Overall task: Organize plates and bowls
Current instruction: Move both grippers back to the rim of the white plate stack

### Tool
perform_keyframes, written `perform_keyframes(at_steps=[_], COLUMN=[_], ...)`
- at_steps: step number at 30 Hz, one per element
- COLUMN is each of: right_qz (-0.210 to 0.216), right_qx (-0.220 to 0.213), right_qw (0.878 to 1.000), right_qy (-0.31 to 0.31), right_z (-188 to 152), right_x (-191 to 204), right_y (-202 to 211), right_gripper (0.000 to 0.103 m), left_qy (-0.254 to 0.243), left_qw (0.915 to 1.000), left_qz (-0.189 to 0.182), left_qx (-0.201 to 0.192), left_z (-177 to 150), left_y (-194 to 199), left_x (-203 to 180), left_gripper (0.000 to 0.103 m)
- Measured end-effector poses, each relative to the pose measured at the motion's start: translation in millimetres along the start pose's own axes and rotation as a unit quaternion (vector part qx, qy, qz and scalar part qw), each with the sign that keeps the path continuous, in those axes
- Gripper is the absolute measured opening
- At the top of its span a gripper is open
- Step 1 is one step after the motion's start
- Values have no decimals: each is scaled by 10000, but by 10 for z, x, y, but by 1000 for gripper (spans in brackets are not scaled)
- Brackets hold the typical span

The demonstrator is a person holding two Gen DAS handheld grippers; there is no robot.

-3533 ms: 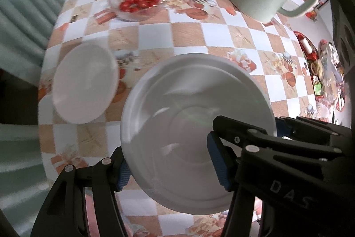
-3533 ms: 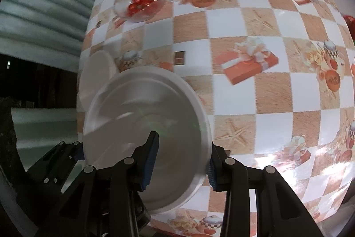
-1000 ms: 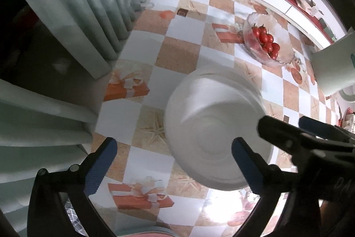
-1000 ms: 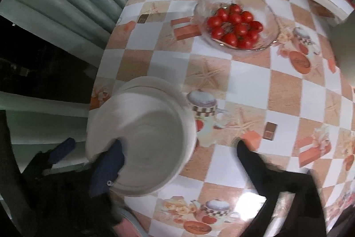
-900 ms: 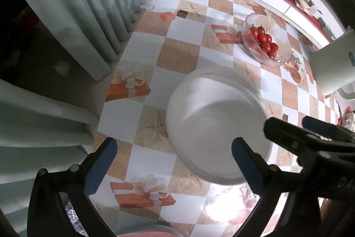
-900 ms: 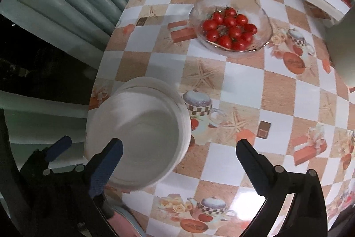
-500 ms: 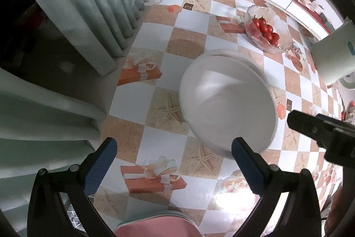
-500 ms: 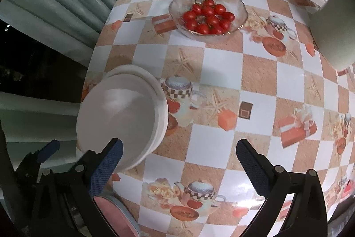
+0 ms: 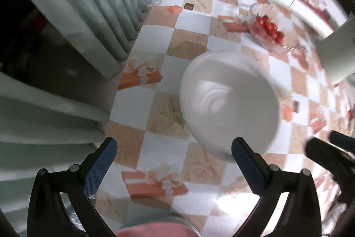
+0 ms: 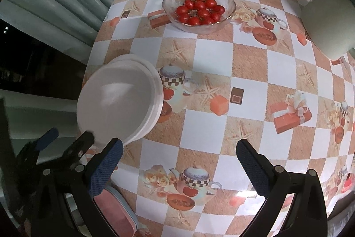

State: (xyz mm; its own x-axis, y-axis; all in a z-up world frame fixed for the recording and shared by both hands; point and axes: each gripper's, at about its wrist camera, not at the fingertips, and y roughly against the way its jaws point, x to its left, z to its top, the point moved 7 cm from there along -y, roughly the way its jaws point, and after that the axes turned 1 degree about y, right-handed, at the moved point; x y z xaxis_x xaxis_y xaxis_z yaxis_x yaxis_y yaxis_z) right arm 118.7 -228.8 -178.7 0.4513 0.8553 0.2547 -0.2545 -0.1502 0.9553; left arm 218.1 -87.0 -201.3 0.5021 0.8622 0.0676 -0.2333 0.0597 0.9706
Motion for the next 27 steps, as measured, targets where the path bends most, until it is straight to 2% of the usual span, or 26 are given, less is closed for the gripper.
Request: perform_keyframes(at_steps=[3,7,15,27], right_qz=[-5,-3,0,-40], right_qx=[21,-6,19,153], right_qw=[10000,10000,10000,9999], right_qy=[16,-22,-68,52], right_z=[-47,-84,-148,-453], right_x=[2,-29,-41,6], right_y=[25,74,163,302], right_gripper=[103,103,103,103], left_qy=[-3,-169,-226,-361], left_qw=[9999,9997,9989,9983], left_qz=[-37,-145,-393,-398], left_qx=[113,-58,142,236], left_z=[-2,-54,-302,-656], left_y=[-53,146,382,603], left_x=[-16,-61,-116,-105], left_gripper=[103,103,103,103])
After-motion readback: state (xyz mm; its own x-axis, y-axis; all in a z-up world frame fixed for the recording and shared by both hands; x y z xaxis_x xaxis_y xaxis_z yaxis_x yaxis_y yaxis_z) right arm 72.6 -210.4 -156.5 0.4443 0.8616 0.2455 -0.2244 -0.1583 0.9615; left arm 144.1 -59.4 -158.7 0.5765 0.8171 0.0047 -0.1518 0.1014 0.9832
